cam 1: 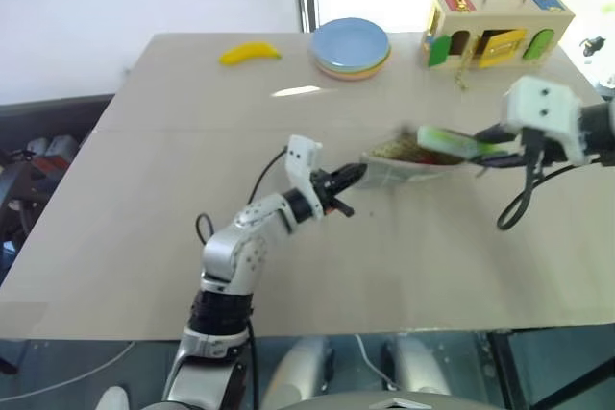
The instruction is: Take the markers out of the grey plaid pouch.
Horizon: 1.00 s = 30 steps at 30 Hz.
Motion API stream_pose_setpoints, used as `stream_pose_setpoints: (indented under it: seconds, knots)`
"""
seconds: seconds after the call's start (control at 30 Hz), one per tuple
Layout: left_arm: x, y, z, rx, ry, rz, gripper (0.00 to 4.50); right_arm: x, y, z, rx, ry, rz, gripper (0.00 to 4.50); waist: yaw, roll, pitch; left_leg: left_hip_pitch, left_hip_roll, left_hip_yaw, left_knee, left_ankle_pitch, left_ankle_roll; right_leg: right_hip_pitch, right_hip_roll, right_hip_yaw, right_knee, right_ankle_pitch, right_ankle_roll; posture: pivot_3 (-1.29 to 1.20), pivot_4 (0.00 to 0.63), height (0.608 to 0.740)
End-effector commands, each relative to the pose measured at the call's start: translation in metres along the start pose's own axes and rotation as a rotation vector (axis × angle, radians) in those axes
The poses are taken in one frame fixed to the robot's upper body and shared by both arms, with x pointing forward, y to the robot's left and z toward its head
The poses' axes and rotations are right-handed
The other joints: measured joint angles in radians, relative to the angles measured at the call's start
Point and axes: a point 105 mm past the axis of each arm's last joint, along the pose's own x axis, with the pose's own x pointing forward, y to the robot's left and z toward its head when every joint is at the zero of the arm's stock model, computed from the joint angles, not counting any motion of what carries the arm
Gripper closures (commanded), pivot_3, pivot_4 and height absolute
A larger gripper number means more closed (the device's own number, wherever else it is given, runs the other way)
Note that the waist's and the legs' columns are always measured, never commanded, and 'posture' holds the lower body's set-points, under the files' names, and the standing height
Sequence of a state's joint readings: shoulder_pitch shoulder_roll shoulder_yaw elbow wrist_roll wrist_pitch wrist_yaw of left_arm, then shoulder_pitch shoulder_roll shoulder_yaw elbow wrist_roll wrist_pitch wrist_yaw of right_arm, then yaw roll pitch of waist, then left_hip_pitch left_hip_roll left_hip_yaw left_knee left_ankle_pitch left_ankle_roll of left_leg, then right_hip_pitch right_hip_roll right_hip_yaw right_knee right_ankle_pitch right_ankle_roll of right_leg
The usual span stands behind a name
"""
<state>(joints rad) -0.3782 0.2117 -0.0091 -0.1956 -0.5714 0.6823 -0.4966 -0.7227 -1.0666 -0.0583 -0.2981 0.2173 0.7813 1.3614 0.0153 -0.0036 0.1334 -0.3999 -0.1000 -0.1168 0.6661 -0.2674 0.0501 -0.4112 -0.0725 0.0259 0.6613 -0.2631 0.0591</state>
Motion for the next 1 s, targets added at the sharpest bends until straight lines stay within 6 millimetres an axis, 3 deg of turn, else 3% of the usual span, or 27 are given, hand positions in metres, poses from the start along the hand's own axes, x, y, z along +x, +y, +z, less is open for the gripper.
stream_pose_setpoints:
  seconds: [0.03, 0.07, 0.13, 0.2, 0.23, 0.3, 0.43, 0.47, 0.53, 0.57, 0.6, 0.63, 0.73, 0.87, 0.93, 1.0]
  knots:
    - [-0.007, -0.008, 0.019, 0.042, -0.06, -0.02, 4.5, -0.028, 0.004, 0.011, 0.132, -0.132, -0.005, 3.69, 0.005, -0.001, 0.001, 0.0, 0.0, 0.0, 0.0, 0.0, 0.0, 0.0, 0.0, 0.0, 0.0, 0.0, 0.0, 0.0, 0.15, 0.74]
    - [-0.008, -0.008, 0.02, 0.043, -0.06, -0.017, 4.5, -0.033, 0.005, 0.001, 0.165, -0.108, -0.01, 3.69, 0.005, -0.001, 0.001, -0.001, 0.0, -0.001, 0.0, 0.0, 0.0, 0.0, 0.0, -0.001, -0.001, 0.0, 0.0, 0.0, 0.15, 0.74]
    - [-0.01, -0.007, 0.02, 0.034, -0.053, -0.012, 4.5, -0.036, 0.006, -0.041, 0.235, 0.039, -0.046, 3.69, 0.018, -0.003, 0.001, -0.001, 0.0, -0.001, 0.0, -0.001, 0.001, 0.001, -0.001, -0.002, -0.001, 0.0, 0.0, 0.0, 0.15, 0.74]
    - [-0.011, -0.007, 0.018, 0.013, -0.039, -0.013, 4.5, -0.032, 0.009, -0.099, 0.23, 0.286, -0.09, 3.69, 0.024, -0.003, 0.001, -0.001, 0.0, -0.001, 0.001, -0.001, 0.001, 0.002, -0.001, -0.002, -0.002, 0.0, 0.0, 0.0, 0.15, 0.74]
    - [-0.012, -0.007, 0.017, 0.005, -0.032, -0.014, 4.5, -0.029, 0.011, -0.116, 0.213, 0.35, -0.095, 3.69, 0.025, -0.003, 0.001, -0.001, -0.001, 0.0, 0.001, -0.001, 0.001, 0.002, -0.001, -0.001, -0.002, 0.0, 0.0, 0.0, 0.15, 0.74]
    - [-0.012, -0.008, 0.015, -0.008, -0.02, -0.02, 4.5, -0.021, 0.013, -0.132, 0.208, 0.369, -0.105, 3.69, 0.022, -0.002, 0.001, 0.0, -0.001, 0.002, 0.002, -0.001, 0.001, 0.001, -0.001, 0.0, 0.0, 0.0, 0.0, 0.0, 0.15, 0.74]
    - [-0.012, -0.012, 0.013, -0.022, 0.001, -0.046, 4.5, -0.003, 0.016, -0.147, 0.212, 0.352, -0.109, 3.69, -0.001, 0.0, 0.0, 0.003, 0.001, 0.004, 0.001, 0.0, 0.0, 0.001, 0.001, 0.003, 0.003, 0.0, 0.0, 0.0, 0.15, 0.74]
    - [-0.013, -0.015, 0.012, -0.026, 0.011, -0.065, 4.5, 0.001, 0.021, -0.154, 0.201, 0.376, -0.086, 2.89, -0.003, 0.0, 0.0, 0.003, 0.001, 0.004, 0.001, 0.0, 0.0, 0.001, 0.001, 0.003, 0.003, 0.0, 0.0, 0.0, 0.15, 0.74]
    - [-0.016, -0.022, 0.01, -0.029, 0.028, -0.103, 4.5, 0.007, 0.028, -0.163, 0.184, 0.409, -0.062, 2.4, -0.003, 0.0, 0.0, 0.003, 0.001, 0.004, 0.001, 0.0, 0.0, 0.001, 0.001, 0.003, 0.003, 0.0, 0.0, 0.0, 0.15, 0.74]
    - [-0.017, -0.024, 0.009, -0.03, 0.031, -0.111, 4.5, 0.006, 0.024, -0.165, 0.178, 0.421, -0.086, 1.91, -0.002, 0.0, 0.0, 0.003, 0.001, 0.004, 0.001, 0.0, 0.0, 0.001, 0.001, 0.003, 0.002, 0.0, 0.0, 0.0, 0.15, 0.74]
    - [-0.018, -0.025, 0.009, -0.031, 0.033, -0.113, 4.5, 0.005, 0.02, -0.165, 0.175, 0.428, -0.111, 1.24, -0.001, 0.0, 0.0, 0.002, 0.001, 0.004, 0.001, 0.0, 0.0, 0.001, 0.001, 0.003, 0.002, 0.0, 0.0, 0.0, 0.15, 0.74]
    - [-0.018, -0.025, 0.008, -0.035, 0.036, -0.112, 4.5, 0.003, 0.017, -0.161, 0.169, 0.426, -0.115, 0.94, -0.001, 0.0, 0.0, 0.002, 0.001, 0.004, 0.001, 0.0, 0.0, 0.001, 0.001, 0.003, 0.002, 0.0, 0.0, 0.0, 0.15, 0.74]
    - [-0.021, -0.026, 0.006, -0.046, 0.044, -0.114, 4.5, -0.002, 0.009, -0.141, 0.134, 0.405, -0.114, 0.94, -0.001, 0.0, 0.001, 0.002, 0.001, 0.004, 0.001, 0.0, 0.0, 0.001, 0.001, 0.003, 0.002, 0.0, 0.0, 0.0, 0.15, 0.74]
    - [-0.023, -0.029, 0.006, -0.072, 0.036, -0.113, 4.5, 0.015, -0.013, -0.065, 0.025, 0.158, -0.153, 0.94, -0.012, 0.001, 0.001, 0.003, 0.001, 0.005, 0.0, 0.0, 0.0, 0.0, 0.001, 0.004, 0.002, 0.0, 0.0, 0.0, 0.15, 0.74]
    - [-0.024, -0.03, 0.005, -0.079, 0.035, -0.116, 4.5, 0.027, -0.006, -0.035, -0.02, 0.058, -0.083, 1.49, -0.012, 0.0, 0.002, 0.003, 0.001, 0.004, 0.0, 0.0, 0.0, 0.001, 0.001, 0.003, 0.002, 0.0, 0.0, 0.0, 0.15, 0.74]
    - [-0.023, -0.032, 0.005, -0.097, 0.032, -0.124, 4.5, 0.034, 0.003, -0.022, -0.056, 0.029, -0.007, 2.05, -0.006, 0.0, 0.002, 0.002, 0.002, 0.003, 0.0, 0.0, 0.0, 0.001, 0.002, 0.002, 0.001, 0.0, 0.0, 0.0, 0.15, 0.74]
